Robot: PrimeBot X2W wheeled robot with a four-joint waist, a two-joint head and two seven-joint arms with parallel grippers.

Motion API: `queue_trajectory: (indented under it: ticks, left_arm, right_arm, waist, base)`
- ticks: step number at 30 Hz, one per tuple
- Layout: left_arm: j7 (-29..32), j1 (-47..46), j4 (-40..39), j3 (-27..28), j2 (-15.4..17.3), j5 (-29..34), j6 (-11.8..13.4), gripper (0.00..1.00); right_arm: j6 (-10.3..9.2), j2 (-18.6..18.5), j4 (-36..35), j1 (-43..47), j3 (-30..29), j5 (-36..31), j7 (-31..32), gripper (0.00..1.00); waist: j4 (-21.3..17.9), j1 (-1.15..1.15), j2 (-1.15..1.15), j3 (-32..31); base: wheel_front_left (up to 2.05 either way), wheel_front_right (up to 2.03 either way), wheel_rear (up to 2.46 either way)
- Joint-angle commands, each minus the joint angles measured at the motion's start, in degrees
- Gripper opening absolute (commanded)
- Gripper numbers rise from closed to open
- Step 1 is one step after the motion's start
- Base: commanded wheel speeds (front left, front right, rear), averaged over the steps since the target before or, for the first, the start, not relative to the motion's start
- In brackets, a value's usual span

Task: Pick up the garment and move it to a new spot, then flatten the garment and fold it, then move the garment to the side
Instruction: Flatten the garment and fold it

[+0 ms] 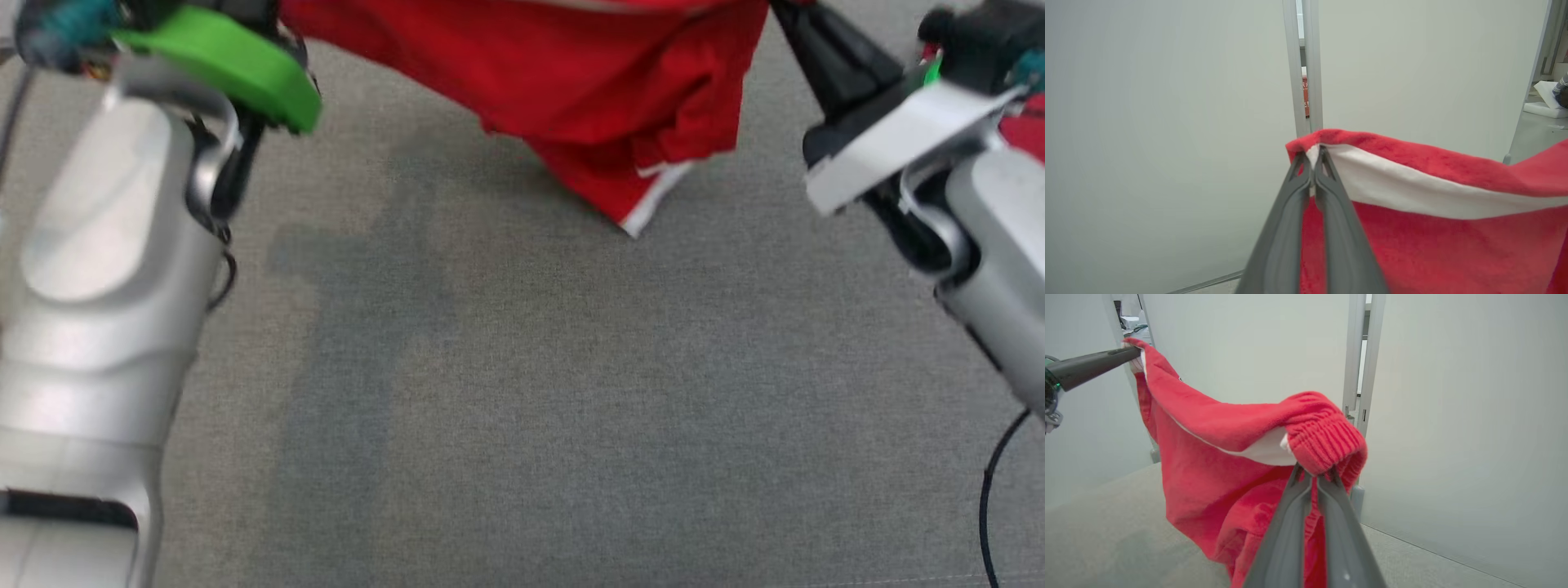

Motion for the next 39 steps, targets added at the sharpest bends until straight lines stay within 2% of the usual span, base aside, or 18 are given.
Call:
queue_trajectory:
  ticks: [1, 5, 9, 14, 18, 23, 26, 29, 34, 39]
  left_arm:
    - [0.7, -5.1, 1.4, 0.2, 0.7, -1.5, -0.1, 0.0]
    - [1.7, -18.7, 6.1, 0.1, 2.2, -3.2, -0.1, 0.0]
    - [0.9, -28.5, 11.1, -0.3, 2.1, -4.6, -0.1, 0.0]
    - [-2.0, -35.1, 15.8, -2.1, 1.9, -5.4, 0.0, 0.0]
    - [-3.8, -34.9, 18.3, -4.2, 1.5, -7.3, 0.0, 0.0]
    - [-5.8, -29.1, 18.6, -7.3, 1.2, -9.8, 0.0, 0.0]
    - [-6.5, -22.2, 16.4, -8.3, 1.7, -11.1, 0.0, 0.0]
    - [-6.5, -13.3, 11.2, -5.8, 2.6, -10.7, 0.0, 0.0]
    - [-6.5, 7.4, 0.4, -0.3, 1.0, -8.0, 2.0, 0.0]
    - [-6.5, 26.4, -8.3, 3.8, -0.9, -5.4, 3.4, 0.0]
  right_arm:
    - [-0.1, 0.1, 1.2, -4.8, 0.5, 2.9, 0.8, 0.0]
    - [-0.1, 1.1, 5.2, -18.8, 1.4, 10.7, 3.6, 0.0]
    - [-0.1, 1.3, 9.2, -29.3, 3.9, 14.8, 5.7, 0.0]
    - [-0.1, 0.7, 13.5, -36.5, 8.6, 16.7, 5.1, 0.0]
    - [-0.1, 0.0, 16.0, -37.3, 12.1, 19.1, 3.6, 0.0]
    - [-0.1, -1.4, 15.5, -32.7, 17.6, 22.3, 0.7, 0.0]
    - [-0.1, -2.9, 13.3, -27.9, 21.6, 23.8, -1.9, 0.0]
    - [-0.1, -4.8, 10.4, -21.9, 25.3, 24.7, -3.6, 0.0]
    - [-0.1, -8.8, 4.9, -9.7, 29.4, 24.9, -5.0, 0.0]
    - [-0.1, -11.3, -0.3, 2.7, 27.8, 23.4, -5.1, 0.0]
  waist:
    - [-2.3, -0.01, 0.0, 7.6]
    - [-3.7, -0.01, 0.0, 11.8]
    - [-4.2, -0.01, 0.0, 14.0]
    - [-4.3, -0.01, 0.0, 15.2]
    - [-4.0, -0.01, 0.0, 15.7]
    - [-3.4, -0.01, 0.0, 15.0]
    - [-3.4, -0.01, 0.0, 13.3]
    - [-3.5, -0.01, 0.0, 11.1]
    - [-3.1, -0.01, 0.0, 6.1]
    - [-2.8, -0.01, 0.0, 1.7]
  base:
    - [0.0, 0.0, 0.0]
    - [0.0, 0.0, 0.0]
    - [0.0, 0.0, 0.0]
    - [0.0, 0.0, 0.0]
    - [0.0, 0.0, 0.0]
    - [0.0, 0.0, 0.0]
    - [0.0, 0.0, 0.0]
    - [0.0, 0.0, 0.0]
    - [0.0, 0.0, 0.0]
    - [0.0, 0.0, 0.0]
